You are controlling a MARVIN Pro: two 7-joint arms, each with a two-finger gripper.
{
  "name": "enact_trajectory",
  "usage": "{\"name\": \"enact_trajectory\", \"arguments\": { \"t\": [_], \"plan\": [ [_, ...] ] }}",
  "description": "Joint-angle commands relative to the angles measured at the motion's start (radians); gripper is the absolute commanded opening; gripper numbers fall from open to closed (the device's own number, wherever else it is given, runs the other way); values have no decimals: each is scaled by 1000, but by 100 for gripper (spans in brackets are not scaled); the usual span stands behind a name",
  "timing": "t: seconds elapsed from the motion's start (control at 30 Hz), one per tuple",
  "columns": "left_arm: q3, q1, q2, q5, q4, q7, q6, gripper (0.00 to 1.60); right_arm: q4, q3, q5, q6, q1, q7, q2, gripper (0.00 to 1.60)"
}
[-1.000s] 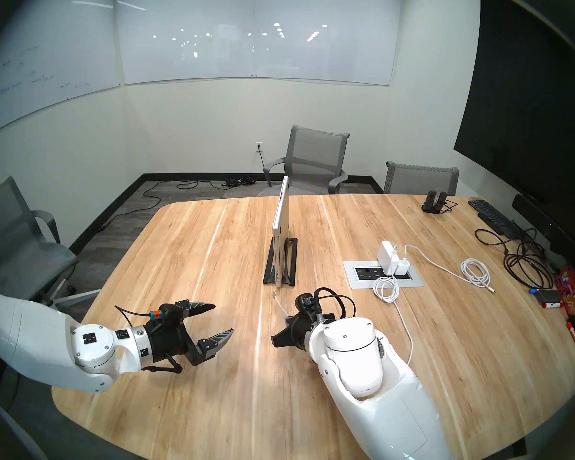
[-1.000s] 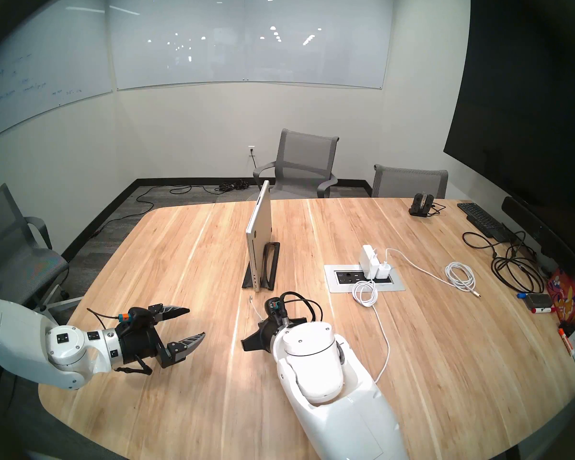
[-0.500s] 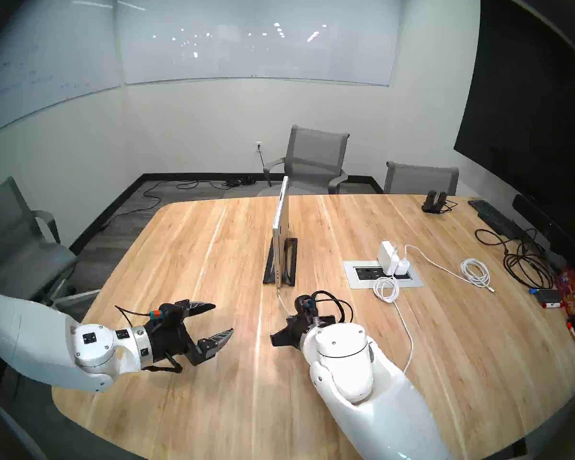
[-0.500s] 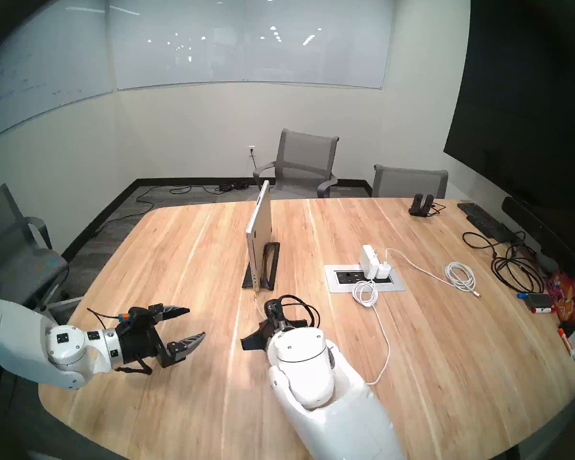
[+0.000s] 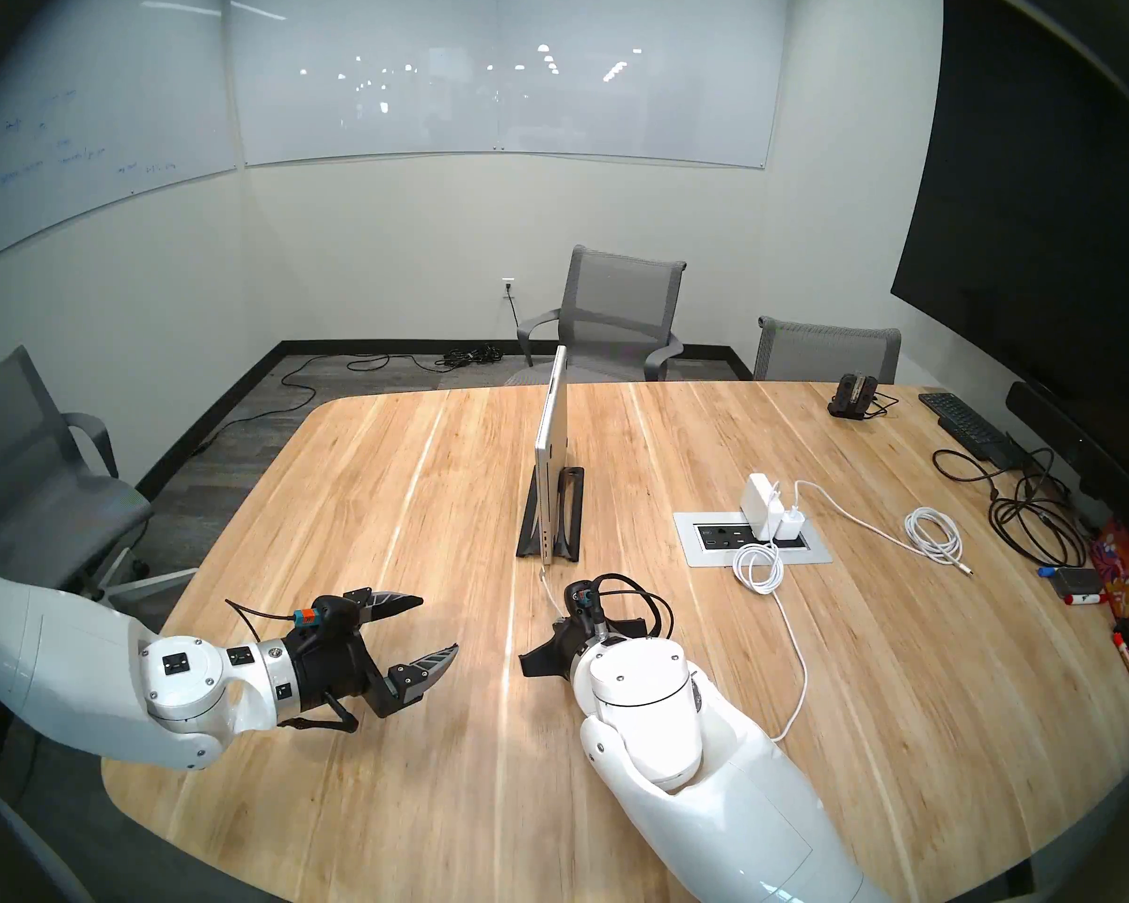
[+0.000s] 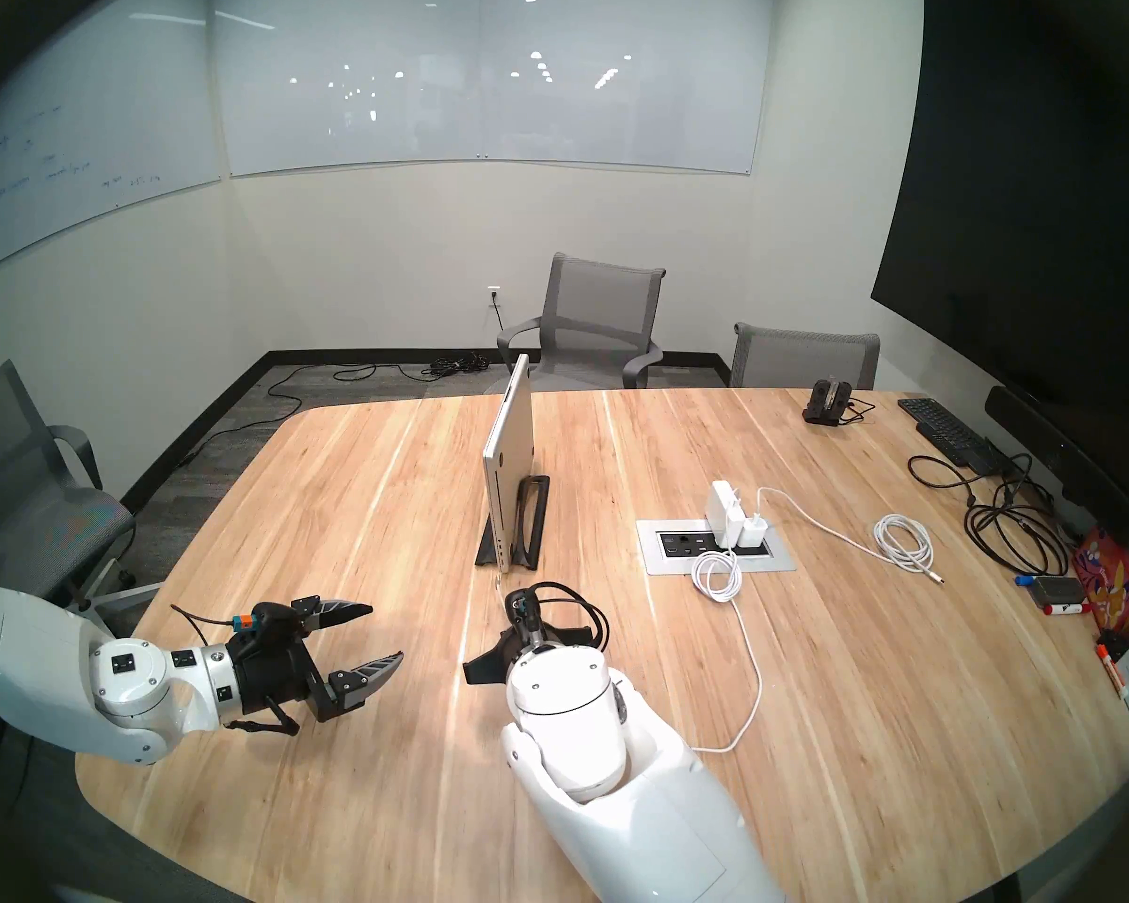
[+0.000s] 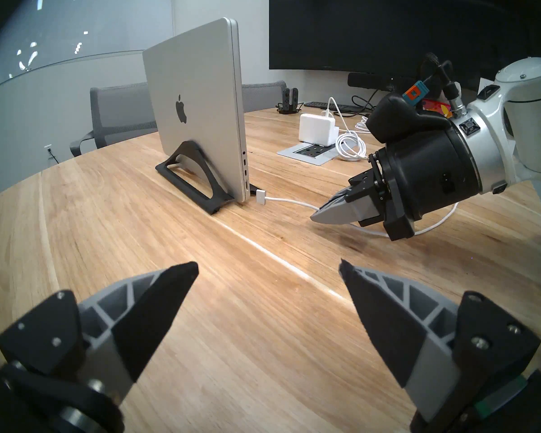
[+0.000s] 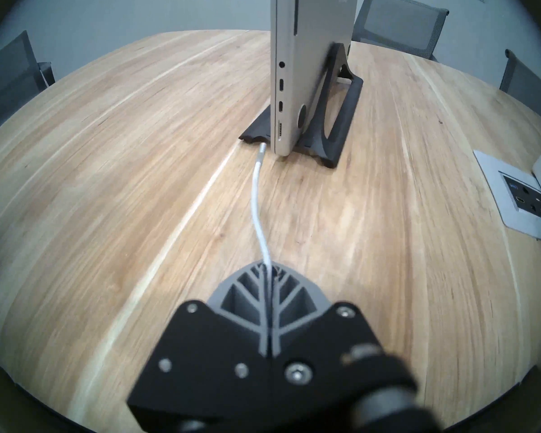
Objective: Plug the charging cable into the port of a MacBook
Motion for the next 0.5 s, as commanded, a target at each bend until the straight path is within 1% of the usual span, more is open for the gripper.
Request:
{"name": "enact_trajectory", "arguments": {
  "t": [0.0, 0.3, 0.47],
  "plan": [
    [-9, -7, -3, 2, -4, 2, -4, 160, -3, -29, 16, -40, 49, -67, -13, 0],
    [-9, -7, -3, 2, -4, 3, -4, 160, 11, -56, 42, -55, 64, -129, -8, 0],
    [-9, -7, -3, 2, -4, 3, -4, 160, 19, -65, 51, -54, 70, -148, -7, 0]
  ]
}}
